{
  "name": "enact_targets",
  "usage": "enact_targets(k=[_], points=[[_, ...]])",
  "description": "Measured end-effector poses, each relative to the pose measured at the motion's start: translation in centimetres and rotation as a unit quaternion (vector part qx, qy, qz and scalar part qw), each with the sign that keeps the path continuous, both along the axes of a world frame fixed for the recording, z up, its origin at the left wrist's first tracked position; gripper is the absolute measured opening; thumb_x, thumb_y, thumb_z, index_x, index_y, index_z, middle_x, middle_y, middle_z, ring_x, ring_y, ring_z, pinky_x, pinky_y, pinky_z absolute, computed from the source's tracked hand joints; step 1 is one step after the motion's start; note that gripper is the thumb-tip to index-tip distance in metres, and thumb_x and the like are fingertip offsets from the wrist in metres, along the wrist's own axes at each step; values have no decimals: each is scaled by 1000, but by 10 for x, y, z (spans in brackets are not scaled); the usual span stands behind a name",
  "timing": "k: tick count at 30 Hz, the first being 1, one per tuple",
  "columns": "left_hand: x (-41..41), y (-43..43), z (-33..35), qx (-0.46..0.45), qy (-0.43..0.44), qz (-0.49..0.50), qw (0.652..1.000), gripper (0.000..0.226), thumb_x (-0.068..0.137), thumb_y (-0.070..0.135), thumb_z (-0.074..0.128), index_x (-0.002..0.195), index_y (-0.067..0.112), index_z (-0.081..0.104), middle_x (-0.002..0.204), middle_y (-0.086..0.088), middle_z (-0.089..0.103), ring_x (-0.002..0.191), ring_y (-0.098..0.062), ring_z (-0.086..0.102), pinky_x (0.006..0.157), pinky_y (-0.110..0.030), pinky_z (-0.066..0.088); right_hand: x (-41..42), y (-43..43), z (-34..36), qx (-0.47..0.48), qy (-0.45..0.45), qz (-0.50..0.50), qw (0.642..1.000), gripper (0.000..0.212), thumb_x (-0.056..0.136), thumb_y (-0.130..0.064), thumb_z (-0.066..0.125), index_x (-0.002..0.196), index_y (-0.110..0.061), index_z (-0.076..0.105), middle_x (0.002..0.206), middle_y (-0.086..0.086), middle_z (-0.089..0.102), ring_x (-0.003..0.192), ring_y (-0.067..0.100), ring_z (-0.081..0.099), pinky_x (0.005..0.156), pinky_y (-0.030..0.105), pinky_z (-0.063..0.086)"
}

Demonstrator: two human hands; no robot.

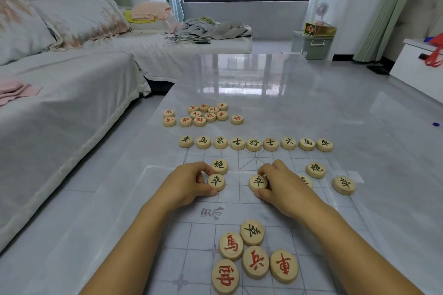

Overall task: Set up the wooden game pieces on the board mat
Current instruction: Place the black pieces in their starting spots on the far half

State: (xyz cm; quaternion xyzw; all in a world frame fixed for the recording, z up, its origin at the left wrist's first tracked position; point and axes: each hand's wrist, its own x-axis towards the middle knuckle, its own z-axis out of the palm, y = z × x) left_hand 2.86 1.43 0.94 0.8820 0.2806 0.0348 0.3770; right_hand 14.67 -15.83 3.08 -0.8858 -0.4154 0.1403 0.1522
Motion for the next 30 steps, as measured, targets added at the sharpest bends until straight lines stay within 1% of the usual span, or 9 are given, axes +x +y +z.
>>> enact_targets(k=[5, 7, 11, 14, 18, 23, 26, 28, 30], points=[[-3, -5, 22, 52, -9, 21, 998, 24, 72, 24, 76, 86, 18, 58, 64, 5, 49, 57, -9, 42, 53, -22, 33, -1, -3, 8, -10, -18, 7, 1000, 48, 89, -32, 55, 130, -16, 39, 129, 5, 41, 109, 26, 51, 78, 32, 41], [-6, -15, 39, 34, -34, -34, 998, 15, 74, 22, 74, 80, 18, 60, 63, 6, 49, 56, -6, 42, 54, -20, 34, 0, -4, 14, -8, -28, 8, 1000, 50, 89, -34, 54, 133, -18, 37, 130, 4, 40, 107, 25, 52, 76, 30, 39], [-2, -63, 54, 45, 67, -254, 964, 27, 77, 29, 70, 102, 28, 62, 92, 8, 54, 81, -5, 51, 77, -25, 46, 0, -8, 26, 3, -38, 17, 999, 51, 88, -38, 54, 134, -23, 38, 131, 1, 43, 108, 22, 54, 80, 31, 41], [8, -92, 41, 127, 161, -301, 931, 42, 77, 35, 69, 115, 29, 55, 113, 4, 48, 98, -15, 50, 86, -35, 47, 0, -11, 30, 7, -41, 24, 999, 49, 89, -38, 53, 134, -24, 37, 131, 0, 44, 109, 19, 53, 82, 31, 41], [9, -94, 37, 123, 151, -291, 937, 37, 80, 27, 66, 115, 25, 54, 115, -1, 48, 100, -19, 51, 83, -35, 45, 1, -14, 31, -1, -46, 26, 999, 49, 90, -40, 52, 134, -25, 37, 130, -1, 45, 109, 18, 54, 85, 31, 44], [6, -87, 39, 128, 159, -325, 923, 43, 82, 20, 64, 121, 34, 52, 119, 0, 43, 91, -14, 45, 76, -30, 42, 4, -16, 31, -4, -48, 25, 999, 50, 89, -43, 52, 134, -25, 38, 129, -2, 46, 108, 17, 54, 84, 30, 44], [6, -87, 38, 149, 134, -316, 927, 41, 80, 24, 65, 118, 33, 52, 111, 2, 45, 94, -17, 48, 75, -30, 42, 8, -19, 31, -2, -51, 21, 998, 50, 89, -44, 52, 134, -26, 38, 131, -3, 45, 110, 16, 53, 85, 29, 44], [1, -70, 43, 138, 78, -256, 954, 38, 77, 27, 67, 112, 32, 54, 102, 8, 46, 92, -13, 49, 80, -30, 45, 12, -21, 33, 13, -50, 11, 999, 49, 88, -44, 53, 132, -27, 40, 130, -4, 47, 109, 15, 54, 85, 29, 43], [-9, -35, 49, 146, 15, -131, 980, 33, 76, 28, 67, 108, 30, 56, 96, 9, 47, 86, -11, 50, 81, -29, 45, 17, -25, 36, 30, -49, 0, 998, 47, 87, -43, 54, 130, -27, 42, 127, -5, 49, 104, 13, 54, 86, 29, 44]])
